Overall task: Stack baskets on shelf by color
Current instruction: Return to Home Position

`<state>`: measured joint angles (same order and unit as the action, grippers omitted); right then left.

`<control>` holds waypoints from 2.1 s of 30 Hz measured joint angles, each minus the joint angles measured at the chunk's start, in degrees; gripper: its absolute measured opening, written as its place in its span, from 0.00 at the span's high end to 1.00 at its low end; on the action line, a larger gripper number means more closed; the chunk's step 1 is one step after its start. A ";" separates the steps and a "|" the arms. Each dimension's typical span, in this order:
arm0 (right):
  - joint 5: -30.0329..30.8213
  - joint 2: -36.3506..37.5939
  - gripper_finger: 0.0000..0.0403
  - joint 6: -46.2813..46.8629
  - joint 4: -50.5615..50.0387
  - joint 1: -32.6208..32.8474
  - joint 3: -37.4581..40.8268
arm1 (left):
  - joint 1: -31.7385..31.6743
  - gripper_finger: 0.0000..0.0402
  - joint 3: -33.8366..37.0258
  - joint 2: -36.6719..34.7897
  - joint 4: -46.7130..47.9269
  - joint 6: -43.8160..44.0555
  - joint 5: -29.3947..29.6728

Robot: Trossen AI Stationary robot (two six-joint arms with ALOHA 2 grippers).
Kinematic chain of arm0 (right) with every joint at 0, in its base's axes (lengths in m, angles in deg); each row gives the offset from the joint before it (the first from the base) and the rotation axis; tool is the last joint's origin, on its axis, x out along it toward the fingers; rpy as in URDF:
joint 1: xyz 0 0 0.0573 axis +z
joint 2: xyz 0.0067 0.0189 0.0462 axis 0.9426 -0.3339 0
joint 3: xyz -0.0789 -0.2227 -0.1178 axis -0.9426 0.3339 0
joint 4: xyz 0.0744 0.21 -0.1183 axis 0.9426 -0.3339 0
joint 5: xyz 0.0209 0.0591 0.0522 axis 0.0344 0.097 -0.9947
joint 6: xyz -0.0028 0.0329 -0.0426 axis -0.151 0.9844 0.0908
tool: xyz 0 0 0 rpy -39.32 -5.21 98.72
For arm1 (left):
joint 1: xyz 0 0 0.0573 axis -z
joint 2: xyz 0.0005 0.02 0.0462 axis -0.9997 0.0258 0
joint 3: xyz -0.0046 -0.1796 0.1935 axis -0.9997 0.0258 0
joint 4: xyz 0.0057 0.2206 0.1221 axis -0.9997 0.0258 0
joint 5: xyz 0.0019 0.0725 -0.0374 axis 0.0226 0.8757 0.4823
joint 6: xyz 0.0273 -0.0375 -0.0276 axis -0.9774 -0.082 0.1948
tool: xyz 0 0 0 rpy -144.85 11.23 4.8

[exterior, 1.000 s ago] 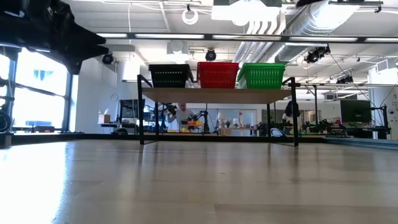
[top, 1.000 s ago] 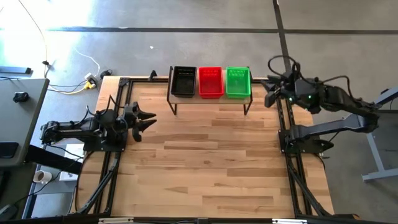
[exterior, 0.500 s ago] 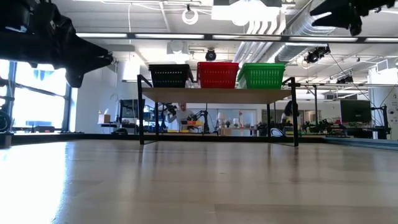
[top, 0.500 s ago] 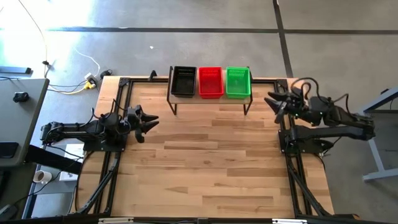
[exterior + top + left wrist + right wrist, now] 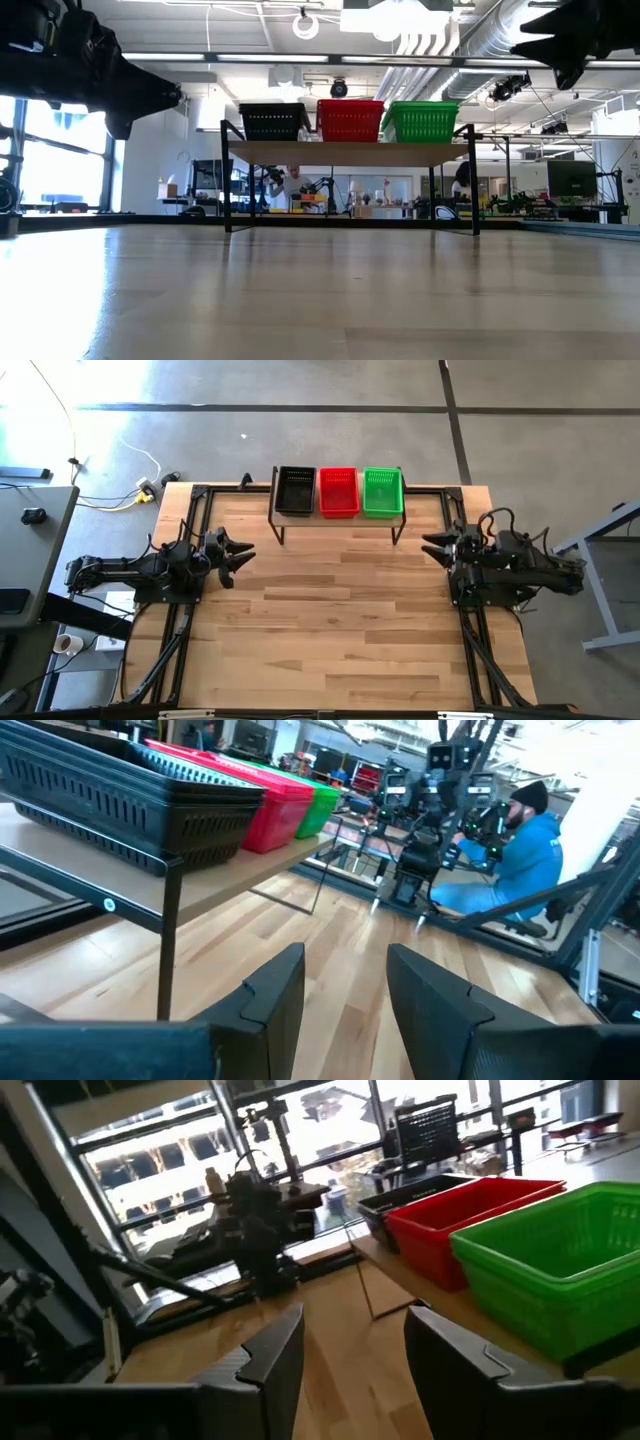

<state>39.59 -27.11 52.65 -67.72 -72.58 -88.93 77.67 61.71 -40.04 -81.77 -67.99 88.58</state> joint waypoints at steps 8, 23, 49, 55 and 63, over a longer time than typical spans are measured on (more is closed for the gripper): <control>-6.54 -0.72 0.61 -3.03 -0.31 0.00 0.07 | 0.00 0.67 -0.04 0.00 0.00 0.00 0.15; -8.73 -0.24 0.61 1.22 7.74 0.00 11.25 | 0.00 0.67 -0.04 0.00 0.00 0.00 0.13; -10.19 -0.20 0.61 2.06 12.58 -0.57 17.18 | 0.00 0.67 -0.04 0.02 0.00 0.00 0.12; -10.19 -0.20 0.61 4.81 12.56 -0.55 17.18 | 0.00 0.67 -0.04 0.02 0.00 0.00 0.12; -10.19 -0.20 0.61 4.49 12.54 -0.56 17.18 | 0.00 0.67 -0.04 0.02 -0.01 0.00 0.12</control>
<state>29.40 -27.31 57.13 -55.18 -73.14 -71.75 77.67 61.66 -40.01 -81.78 -67.99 88.70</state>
